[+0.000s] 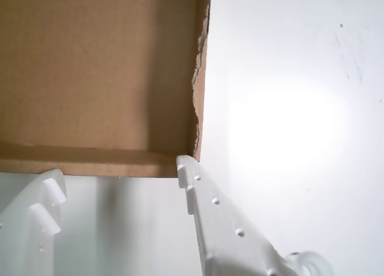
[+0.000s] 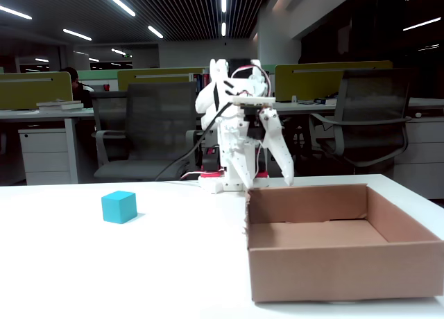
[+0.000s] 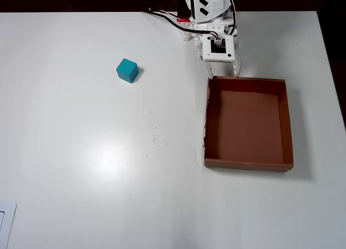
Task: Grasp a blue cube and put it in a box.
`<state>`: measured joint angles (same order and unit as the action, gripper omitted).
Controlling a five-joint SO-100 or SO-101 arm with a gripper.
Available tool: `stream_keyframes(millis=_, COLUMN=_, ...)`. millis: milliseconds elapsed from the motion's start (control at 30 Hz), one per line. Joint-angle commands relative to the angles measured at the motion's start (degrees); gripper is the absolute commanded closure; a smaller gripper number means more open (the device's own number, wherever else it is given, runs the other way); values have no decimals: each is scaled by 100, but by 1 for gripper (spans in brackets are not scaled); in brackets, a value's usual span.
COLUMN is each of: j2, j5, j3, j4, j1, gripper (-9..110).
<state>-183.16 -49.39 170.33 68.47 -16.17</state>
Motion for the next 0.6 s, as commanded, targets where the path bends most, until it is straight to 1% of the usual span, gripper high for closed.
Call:
stream_keyframes(millis=0, j2=79, j5=9, j3=-9, j4=62, j1=-35, gripper=77)
stream_keyframes(millis=367, j2=88, j5=9, j3=-132, j4=-53, j1=-141, gripper=78)
stream_keyframes(millis=533, j2=387, j5=9, j3=-1134, j4=211, j1=229, gripper=78)
stream_keyframes(millis=567, j2=1222, j5=-35, j3=-2180, j4=448, j1=809, gripper=75)
